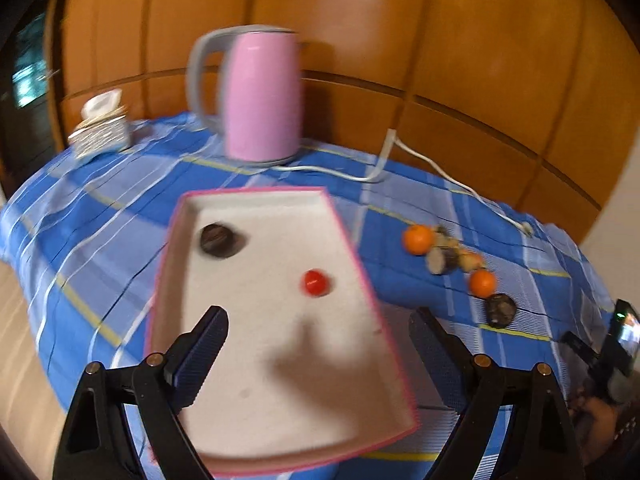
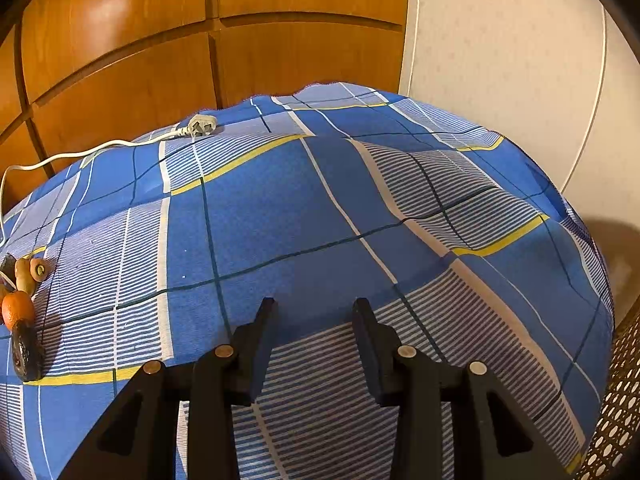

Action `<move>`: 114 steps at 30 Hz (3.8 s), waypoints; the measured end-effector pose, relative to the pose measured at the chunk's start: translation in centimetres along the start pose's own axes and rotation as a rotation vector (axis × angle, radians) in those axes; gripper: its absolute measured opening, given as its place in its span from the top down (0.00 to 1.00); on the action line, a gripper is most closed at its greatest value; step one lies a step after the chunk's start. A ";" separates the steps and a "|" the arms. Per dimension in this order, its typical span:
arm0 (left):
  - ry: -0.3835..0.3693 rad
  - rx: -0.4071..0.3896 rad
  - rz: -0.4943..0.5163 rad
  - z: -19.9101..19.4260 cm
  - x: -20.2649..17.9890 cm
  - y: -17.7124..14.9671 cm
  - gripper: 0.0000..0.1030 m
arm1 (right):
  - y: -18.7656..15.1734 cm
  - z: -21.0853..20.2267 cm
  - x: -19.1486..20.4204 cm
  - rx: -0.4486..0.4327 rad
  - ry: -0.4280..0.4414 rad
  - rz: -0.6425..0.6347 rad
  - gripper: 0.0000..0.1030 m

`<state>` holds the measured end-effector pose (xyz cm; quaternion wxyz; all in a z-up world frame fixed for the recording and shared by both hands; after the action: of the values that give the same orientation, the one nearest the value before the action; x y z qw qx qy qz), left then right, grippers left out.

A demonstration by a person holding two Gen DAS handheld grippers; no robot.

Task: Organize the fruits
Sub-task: 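Reach the left tool to the cut log slice and grasp it, then place the log slice in the tray beside the dark fruit, open left tool, then reach the right tool to the orange carrot and grasp it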

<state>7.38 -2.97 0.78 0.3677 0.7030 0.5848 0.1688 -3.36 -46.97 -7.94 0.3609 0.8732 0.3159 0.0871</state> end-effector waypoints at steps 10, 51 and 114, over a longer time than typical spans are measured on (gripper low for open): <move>-0.174 0.139 0.110 6.4 -8.2 2.8 0.38 | 0.0 -0.1 0.1 -0.003 0.002 -0.003 0.59; -0.172 0.110 -0.068 4.5 -2.4 -0.1 0.70 | 0.0 -0.1 -0.2 -0.010 -0.002 -0.013 0.58; 0.151 -0.099 -0.257 -2.3 9.1 -6.7 0.35 | -0.2 -0.3 0.2 -0.006 -0.013 -0.041 0.58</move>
<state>3.54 6.70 -4.23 0.3754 0.5887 0.6870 0.2013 -3.43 -46.54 -7.90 0.3674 0.8660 0.3309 0.0749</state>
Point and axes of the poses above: each gripper's, at about its wrist camera, not at the fingertips, and z roughly the way its jaws point, x to its left, y to its top, the point moved 6 cm from there along z, roughly the way its jaws point, and after that the axes turned 3 degrees about -y, right-handed, at the moved point
